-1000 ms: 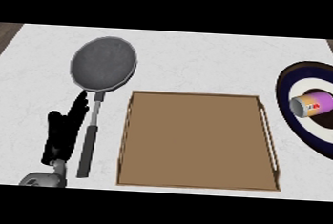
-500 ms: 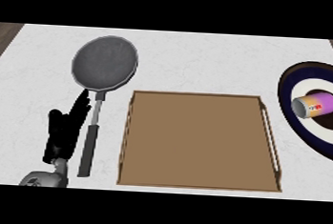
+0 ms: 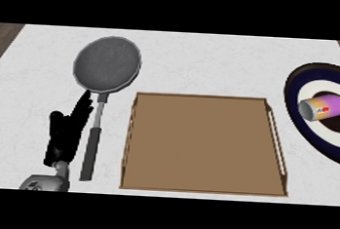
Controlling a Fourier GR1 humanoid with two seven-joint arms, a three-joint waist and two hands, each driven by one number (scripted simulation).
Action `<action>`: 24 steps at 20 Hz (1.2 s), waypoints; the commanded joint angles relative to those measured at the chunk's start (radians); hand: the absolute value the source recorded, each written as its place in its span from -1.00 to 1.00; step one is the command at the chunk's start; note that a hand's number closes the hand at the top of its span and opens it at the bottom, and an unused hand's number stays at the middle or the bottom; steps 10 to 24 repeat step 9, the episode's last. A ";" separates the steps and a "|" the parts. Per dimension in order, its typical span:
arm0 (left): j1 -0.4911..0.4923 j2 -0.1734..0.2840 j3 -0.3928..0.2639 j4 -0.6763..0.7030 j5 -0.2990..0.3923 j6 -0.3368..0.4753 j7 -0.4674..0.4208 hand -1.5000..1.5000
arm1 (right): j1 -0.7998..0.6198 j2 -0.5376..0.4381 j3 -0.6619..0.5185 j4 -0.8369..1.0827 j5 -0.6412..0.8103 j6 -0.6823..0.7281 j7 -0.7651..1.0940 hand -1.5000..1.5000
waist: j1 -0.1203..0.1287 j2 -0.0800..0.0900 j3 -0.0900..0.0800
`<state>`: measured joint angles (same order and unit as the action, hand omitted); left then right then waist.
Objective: Pick the can from the tray and place it in the plate
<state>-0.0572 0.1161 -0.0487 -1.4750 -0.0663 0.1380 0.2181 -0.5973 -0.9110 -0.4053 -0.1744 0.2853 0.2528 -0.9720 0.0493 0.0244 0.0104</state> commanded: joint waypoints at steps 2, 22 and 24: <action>-0.005 -0.024 -0.011 0.034 -0.017 0.019 -0.017 0.00 | 0.000 -0.029 -0.033 0.022 -0.029 0.071 -0.057 -1.00 | -0.001 0.004 0.000; -0.027 -0.045 -0.024 0.013 -0.024 0.035 0.007 0.00 | 0.000 -0.017 -0.022 0.018 -0.013 0.014 -0.042 -1.00 | 0.011 0.006 0.001; -0.027 -0.045 -0.024 0.013 -0.024 0.035 0.007 0.00 | 0.000 -0.017 -0.022 0.018 -0.013 0.014 -0.042 -1.00 | 0.011 0.006 0.001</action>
